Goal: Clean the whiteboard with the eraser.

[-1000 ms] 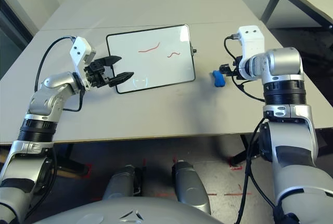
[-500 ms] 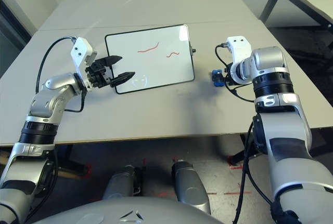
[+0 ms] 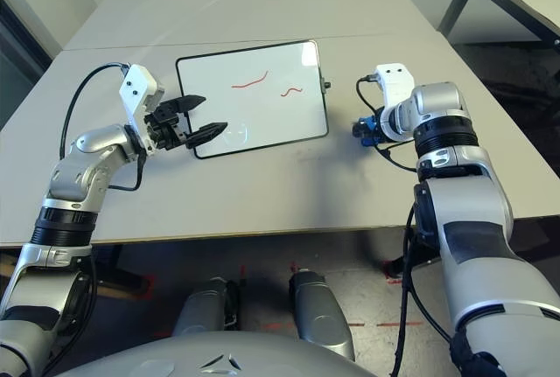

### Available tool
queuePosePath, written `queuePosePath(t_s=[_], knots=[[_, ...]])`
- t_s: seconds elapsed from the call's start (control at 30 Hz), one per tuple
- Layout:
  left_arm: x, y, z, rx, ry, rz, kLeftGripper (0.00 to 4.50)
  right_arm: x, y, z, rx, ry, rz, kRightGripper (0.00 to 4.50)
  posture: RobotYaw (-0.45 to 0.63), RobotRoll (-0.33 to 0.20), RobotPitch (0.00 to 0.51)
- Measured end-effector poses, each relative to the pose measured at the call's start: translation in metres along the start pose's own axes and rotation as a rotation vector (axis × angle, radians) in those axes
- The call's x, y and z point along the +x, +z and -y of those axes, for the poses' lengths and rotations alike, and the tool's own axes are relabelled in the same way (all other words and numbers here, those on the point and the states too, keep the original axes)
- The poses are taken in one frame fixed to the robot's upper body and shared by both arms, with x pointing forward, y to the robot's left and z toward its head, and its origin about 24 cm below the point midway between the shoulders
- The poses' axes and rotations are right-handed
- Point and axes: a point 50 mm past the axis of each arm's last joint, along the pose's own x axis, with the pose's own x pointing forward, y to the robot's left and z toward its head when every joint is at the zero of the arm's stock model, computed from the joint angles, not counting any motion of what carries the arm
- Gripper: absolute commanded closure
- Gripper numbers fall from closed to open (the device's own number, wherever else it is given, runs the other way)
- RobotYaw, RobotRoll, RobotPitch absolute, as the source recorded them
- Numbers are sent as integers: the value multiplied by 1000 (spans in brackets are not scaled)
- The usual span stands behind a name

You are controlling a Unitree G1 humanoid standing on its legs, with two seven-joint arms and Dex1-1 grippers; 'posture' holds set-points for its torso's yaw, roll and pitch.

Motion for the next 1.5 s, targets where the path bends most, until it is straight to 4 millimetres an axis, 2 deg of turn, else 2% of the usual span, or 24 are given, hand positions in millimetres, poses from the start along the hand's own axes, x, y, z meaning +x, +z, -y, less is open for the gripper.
queuePosePath(t_s=[0.03, 0.13, 0.4, 0.47, 0.6, 0.7, 0.87, 0.97, 1.03, 1.17, 1.27, 1.5], knots=[[0, 0, 0, 0, 2, 0, 0, 0, 0, 0, -1, -1, 2, 22, -149, 0, 74], [0, 1, 0, 2, 4, 1, 0, 1, 0, 1, -4, -7, 5, 691, -149, 0, 75], [0, 3, 1, 8, 3, 5, 0, 2, -1, 3, -13, -21, 2, 3622, -151, 0, 77], [0, 3, 1, 9, 2, 5, 0, 0, 0, 3, -14, -16, 1, 4186, -151, 0, 77], [0, 3, 1, 9, 3, 5, 0, -1, 1, 0, -23, 0, -4, 4275, -152, 0, 77], [0, 3, 1, 11, 4, 5, 0, -7, 9, -9, -91, 39, 29, 4278, -153, 0, 76], [-3, 4, -1, 16, 8, 2, 0, -38, 36, -42, -465, 124, 239, 4279, -158, 0, 74], [-6, 5, -3, 21, 10, -5, 0, -57, 45, -61, -759, 138, 370, 4282, -156, 0, 72], [-7, 5, -4, 22, 12, -6, 0, -62, 47, -70, -894, 157, 408, 4283, -156, 0, 70], [-12, 5, -7, 32, 12, -23, 0, -65, 46, -84, -1172, 165, 426, 4285, -147, 0, 64], [-16, 4, -12, 37, 24, -35, 0, -63, 50, -87, -1310, 151, 404, 4285, -139, 0, 61], [-22, 7, -16, 55, 41, -30, 0, -55, 69, -86, -1408, 139, 356, 4286, -117, 0, 56]])
